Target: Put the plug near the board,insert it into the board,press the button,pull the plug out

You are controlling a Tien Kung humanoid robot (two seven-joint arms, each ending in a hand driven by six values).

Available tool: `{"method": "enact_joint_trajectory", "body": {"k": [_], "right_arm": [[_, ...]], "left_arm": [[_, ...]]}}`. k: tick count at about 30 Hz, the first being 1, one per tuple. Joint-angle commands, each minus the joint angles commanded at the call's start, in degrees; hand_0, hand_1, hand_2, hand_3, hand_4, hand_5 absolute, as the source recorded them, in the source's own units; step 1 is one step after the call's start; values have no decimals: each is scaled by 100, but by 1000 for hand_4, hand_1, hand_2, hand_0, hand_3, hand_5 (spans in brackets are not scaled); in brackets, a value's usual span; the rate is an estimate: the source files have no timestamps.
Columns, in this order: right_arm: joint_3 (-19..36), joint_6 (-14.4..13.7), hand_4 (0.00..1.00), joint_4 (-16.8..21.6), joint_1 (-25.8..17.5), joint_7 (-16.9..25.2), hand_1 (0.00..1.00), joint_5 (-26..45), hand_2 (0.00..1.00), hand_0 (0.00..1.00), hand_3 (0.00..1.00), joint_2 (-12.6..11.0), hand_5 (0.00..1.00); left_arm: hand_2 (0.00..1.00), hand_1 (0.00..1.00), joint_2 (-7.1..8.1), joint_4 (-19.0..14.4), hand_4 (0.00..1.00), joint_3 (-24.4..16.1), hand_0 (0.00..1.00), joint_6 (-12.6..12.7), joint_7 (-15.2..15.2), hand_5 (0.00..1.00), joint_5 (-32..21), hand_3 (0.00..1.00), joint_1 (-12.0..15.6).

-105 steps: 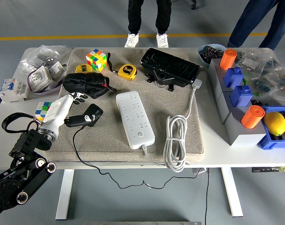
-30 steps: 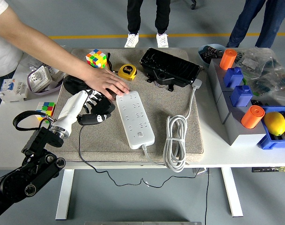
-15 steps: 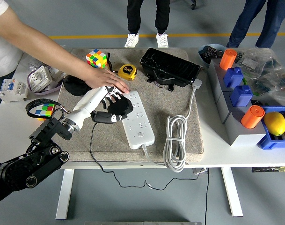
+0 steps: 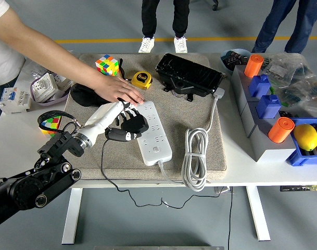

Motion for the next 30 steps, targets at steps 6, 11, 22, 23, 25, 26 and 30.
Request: {"method": "enact_joint_trajectory", "body": {"k": [6, 11, 22, 23, 25, 26, 30], "right_arm": [[-3, 0, 718, -1, -3, 5, 622, -2, 581, 613, 540, -5, 261], [14, 4, 718, -1, -5, 7, 622, -1, 581, 613, 540, 3, 261], [23, 4, 719, 0, -3, 13, 622, -5, 581, 613, 539, 6, 260], [21, 5, 719, 3, -4, 13, 622, -8, 581, 613, 539, 6, 260], [17, 4, 719, 4, -4, 15, 622, -10, 581, 613, 539, 5, 260], [20, 4, 719, 5, -3, 16, 622, -11, 581, 613, 539, 5, 260], [32, 1, 719, 0, -3, 19, 622, -10, 581, 614, 539, 9, 261]], "left_arm": [[412, 402, -15, 53, 829, 5, 240, -9, 6, 23, 10, 534, -7], [412, 402, -35, 105, 829, 17, 240, -25, 24, 23, 47, 534, -30], [414, 404, -32, 192, 830, 15, 241, -46, 35, 24, 93, 534, -29], [414, 404, -30, 199, 830, 21, 241, -47, 34, 24, 88, 534, -31], [417, 406, -21, 213, 831, 24, 246, -75, 38, 26, 102, 534, -39], [417, 406, -19, 216, 831, 24, 246, -83, 34, 26, 98, 534, -42], [419, 409, -8, 231, 831, 40, 247, -126, 26, 26, 104, 535, -60]]}}
